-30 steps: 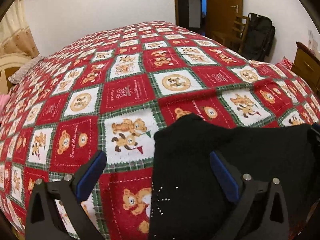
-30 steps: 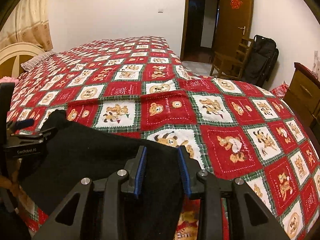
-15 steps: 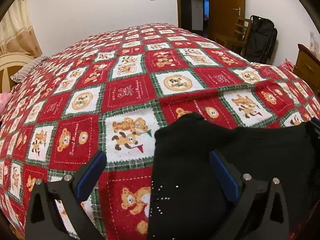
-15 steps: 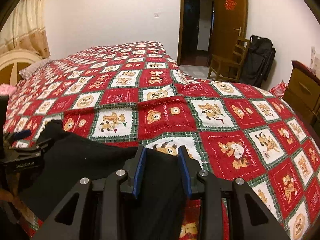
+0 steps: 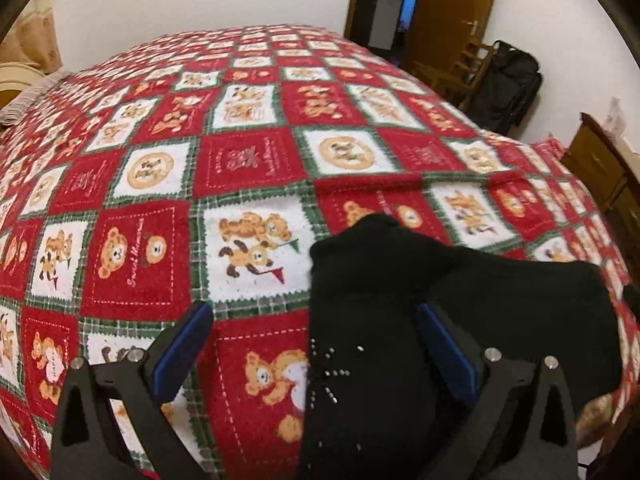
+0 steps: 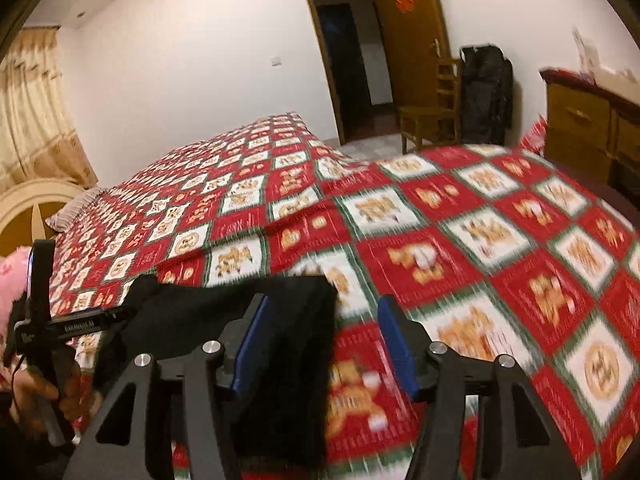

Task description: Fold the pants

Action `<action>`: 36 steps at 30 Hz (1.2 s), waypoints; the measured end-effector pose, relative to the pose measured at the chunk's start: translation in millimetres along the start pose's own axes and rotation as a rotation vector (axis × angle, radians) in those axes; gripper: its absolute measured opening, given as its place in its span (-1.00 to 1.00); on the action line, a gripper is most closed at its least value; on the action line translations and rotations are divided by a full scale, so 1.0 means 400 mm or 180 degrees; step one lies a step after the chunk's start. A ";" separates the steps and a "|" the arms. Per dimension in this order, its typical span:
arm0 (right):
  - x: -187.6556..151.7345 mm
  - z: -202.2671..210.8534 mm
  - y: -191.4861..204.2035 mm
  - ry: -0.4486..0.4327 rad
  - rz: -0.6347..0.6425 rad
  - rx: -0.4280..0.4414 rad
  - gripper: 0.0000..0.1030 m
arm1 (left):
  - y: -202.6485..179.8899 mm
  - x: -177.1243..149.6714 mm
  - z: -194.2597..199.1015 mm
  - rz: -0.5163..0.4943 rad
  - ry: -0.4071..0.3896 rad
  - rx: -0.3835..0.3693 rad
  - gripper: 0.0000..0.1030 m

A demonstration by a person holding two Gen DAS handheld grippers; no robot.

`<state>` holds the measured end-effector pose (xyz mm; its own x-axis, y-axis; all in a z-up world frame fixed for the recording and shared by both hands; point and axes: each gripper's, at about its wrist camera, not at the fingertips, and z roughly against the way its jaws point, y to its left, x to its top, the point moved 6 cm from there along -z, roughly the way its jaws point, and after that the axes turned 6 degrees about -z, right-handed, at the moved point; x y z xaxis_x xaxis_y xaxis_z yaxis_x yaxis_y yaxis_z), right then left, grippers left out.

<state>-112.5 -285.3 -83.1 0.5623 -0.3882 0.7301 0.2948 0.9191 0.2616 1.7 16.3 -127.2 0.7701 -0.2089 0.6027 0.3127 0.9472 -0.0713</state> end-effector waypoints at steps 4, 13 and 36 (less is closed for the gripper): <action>-0.038 0.000 0.000 0.0089 -0.0033 -0.0019 0.14 | -0.054 0.003 0.013 -0.0113 -0.0026 -0.0381 1.00; -0.081 -0.052 0.029 0.0288 0.0057 0.0026 0.14 | -0.082 -0.039 -0.039 -0.0131 0.0252 -0.0465 1.00; -0.139 -0.106 0.124 0.0468 0.0877 -0.0263 -0.38 | -0.104 -0.056 -0.034 -0.0260 0.0268 -0.0400 0.95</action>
<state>-96.3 -221.2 -137.5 0.7335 -0.1368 0.6658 0.1744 0.9846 0.0102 -21.0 -21.8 -148.5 0.7816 -0.3086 0.5422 0.4391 0.8895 -0.1268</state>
